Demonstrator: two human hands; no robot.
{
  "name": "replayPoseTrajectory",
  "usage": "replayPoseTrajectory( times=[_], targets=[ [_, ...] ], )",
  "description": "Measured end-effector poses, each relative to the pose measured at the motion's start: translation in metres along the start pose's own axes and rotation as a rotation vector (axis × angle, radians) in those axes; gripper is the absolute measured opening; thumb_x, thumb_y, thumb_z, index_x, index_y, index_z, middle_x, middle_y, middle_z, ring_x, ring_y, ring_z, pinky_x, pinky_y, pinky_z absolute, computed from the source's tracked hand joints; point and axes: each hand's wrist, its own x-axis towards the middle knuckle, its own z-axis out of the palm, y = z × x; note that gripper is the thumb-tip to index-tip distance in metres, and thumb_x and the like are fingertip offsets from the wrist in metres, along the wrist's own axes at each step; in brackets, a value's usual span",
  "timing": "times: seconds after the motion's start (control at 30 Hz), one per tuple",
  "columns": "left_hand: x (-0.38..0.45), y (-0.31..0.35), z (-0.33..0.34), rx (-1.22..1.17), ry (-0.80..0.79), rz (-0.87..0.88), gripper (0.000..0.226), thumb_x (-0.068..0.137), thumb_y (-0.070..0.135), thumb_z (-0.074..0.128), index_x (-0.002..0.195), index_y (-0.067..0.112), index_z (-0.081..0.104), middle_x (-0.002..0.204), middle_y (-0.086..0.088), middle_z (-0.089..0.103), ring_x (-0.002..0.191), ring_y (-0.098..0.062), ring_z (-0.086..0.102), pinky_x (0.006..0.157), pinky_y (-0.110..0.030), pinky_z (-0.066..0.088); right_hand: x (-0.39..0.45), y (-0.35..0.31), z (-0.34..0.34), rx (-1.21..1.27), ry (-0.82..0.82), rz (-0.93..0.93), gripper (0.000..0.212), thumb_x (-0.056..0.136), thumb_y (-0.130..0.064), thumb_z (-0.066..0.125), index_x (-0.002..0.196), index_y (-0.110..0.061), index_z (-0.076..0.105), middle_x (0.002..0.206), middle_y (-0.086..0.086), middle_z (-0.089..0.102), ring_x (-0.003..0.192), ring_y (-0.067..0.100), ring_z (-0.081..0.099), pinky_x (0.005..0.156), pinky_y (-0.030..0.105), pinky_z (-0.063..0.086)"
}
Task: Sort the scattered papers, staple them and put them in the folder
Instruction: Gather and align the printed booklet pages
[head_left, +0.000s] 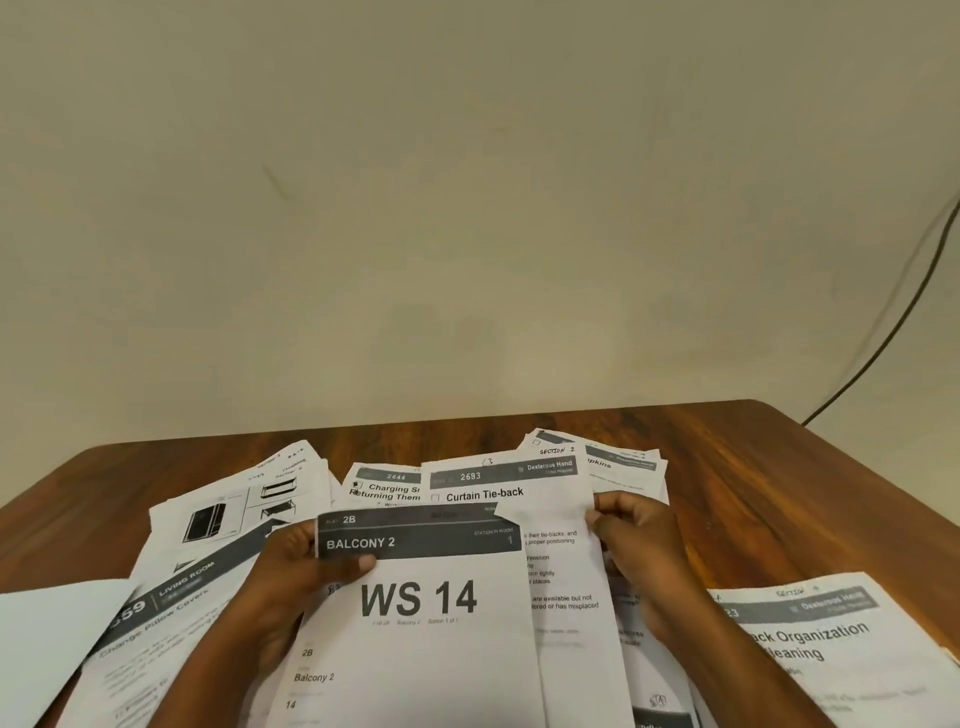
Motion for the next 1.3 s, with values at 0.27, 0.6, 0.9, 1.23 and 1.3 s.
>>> replayPoseTrajectory(
  times=[0.27, 0.6, 0.9, 1.23, 1.3],
  targets=[
    [-0.003, 0.002, 0.008, -0.076, -0.028, 0.059, 0.047, 0.079, 0.001, 0.08, 0.124, 0.008, 0.069, 0.111, -0.023, 0.079, 0.096, -0.049, 0.077, 0.073, -0.054, 0.067, -0.002, -0.008, -0.005, 0.028, -0.069, -0.01, 0.018, 0.099, -0.006, 0.062, 0.096, -0.017, 0.077, 0.104, -0.001, 0.08, 0.094, 0.027, 0.077, 0.086, 0.05, 0.063],
    [-0.006, 0.003, 0.021, -0.052, 0.042, 0.105, 0.031, 0.091, 0.006, 0.075, 0.121, 0.009, 0.069, 0.108, -0.016, 0.081, 0.093, -0.041, 0.079, 0.067, -0.045, 0.067, -0.036, -0.014, 0.021, 0.021, -0.271, 0.04, 0.016, 0.106, -0.016, 0.054, 0.108, -0.019, 0.07, 0.102, 0.0, 0.08, 0.095, 0.029, 0.075, 0.085, 0.049, 0.062],
    [0.002, -0.002, 0.017, 0.096, 0.175, 0.134, 0.024, 0.09, 0.008, 0.079, 0.112, 0.016, 0.075, 0.099, -0.003, 0.083, 0.088, -0.026, 0.081, 0.073, -0.037, 0.065, -0.055, -0.007, 0.041, 0.088, -0.308, 0.137, 0.026, 0.107, -0.009, 0.045, 0.113, -0.02, 0.068, 0.101, 0.002, 0.081, 0.096, 0.03, 0.077, 0.09, 0.054, 0.06],
    [0.011, -0.01, 0.032, 0.137, 0.266, 0.17, 0.038, 0.087, 0.01, 0.085, 0.118, 0.028, 0.07, 0.105, 0.004, 0.082, 0.088, -0.018, 0.081, 0.076, -0.041, 0.067, -0.066, -0.011, 0.053, -0.021, -0.235, 0.108, 0.019, 0.098, -0.022, 0.069, 0.116, -0.022, 0.063, 0.111, 0.001, 0.075, 0.1, 0.025, 0.071, 0.1, 0.052, 0.055],
    [0.01, -0.01, 0.036, 0.116, 0.276, 0.165, 0.051, 0.084, 0.009, 0.088, 0.123, 0.03, 0.062, 0.113, 0.001, 0.079, 0.095, -0.022, 0.08, 0.082, -0.048, 0.067, -0.067, -0.008, 0.054, -0.066, -0.246, 0.091, 0.027, 0.096, -0.018, 0.071, 0.121, -0.024, 0.062, 0.113, -0.004, 0.074, 0.101, 0.022, 0.07, 0.099, 0.049, 0.056]
  ],
)
